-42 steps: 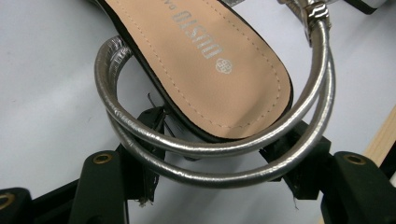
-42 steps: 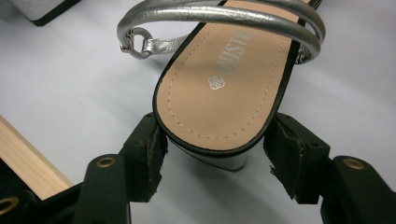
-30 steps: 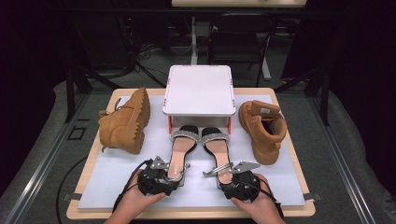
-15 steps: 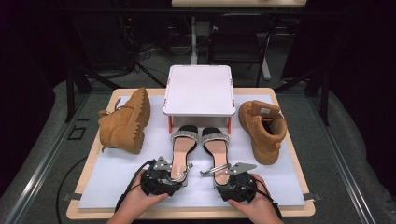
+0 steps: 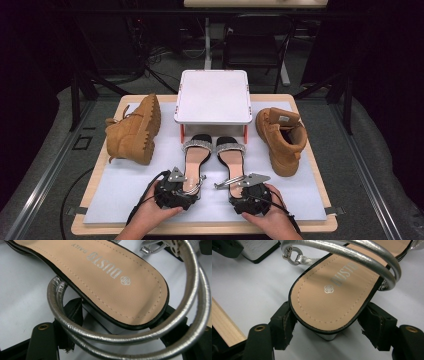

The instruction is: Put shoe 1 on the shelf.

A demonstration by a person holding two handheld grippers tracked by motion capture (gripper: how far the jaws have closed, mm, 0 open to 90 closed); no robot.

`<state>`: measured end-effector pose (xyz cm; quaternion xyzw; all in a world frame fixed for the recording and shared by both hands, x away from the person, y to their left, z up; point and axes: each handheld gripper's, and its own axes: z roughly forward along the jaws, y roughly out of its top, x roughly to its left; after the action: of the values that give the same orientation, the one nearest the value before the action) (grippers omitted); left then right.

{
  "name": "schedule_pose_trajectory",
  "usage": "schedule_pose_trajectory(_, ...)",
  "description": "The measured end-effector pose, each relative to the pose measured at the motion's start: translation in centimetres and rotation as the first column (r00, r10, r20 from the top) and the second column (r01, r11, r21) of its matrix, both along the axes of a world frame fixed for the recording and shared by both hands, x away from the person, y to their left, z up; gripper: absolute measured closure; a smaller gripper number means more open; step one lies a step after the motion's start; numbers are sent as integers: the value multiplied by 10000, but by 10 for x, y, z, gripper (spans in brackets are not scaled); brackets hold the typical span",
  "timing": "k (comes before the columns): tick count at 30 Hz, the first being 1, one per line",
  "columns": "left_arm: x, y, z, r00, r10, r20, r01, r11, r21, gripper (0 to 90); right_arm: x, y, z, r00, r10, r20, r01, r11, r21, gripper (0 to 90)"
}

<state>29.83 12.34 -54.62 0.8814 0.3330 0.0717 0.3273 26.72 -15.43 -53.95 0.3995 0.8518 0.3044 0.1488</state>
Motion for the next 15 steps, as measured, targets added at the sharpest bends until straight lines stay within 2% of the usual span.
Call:
schedule_pose_trajectory(2,0,-1,-1,10000,73,12,-73,9999,-99,291,0,1,0,10000,-25,1,25,10000,22,313)
schedule_pose_trajectory(15,2,-4,-1,10000,53,21,-53,10000,10,284,3,1,-1,9999,121,-65,-121,9999,-53,305)
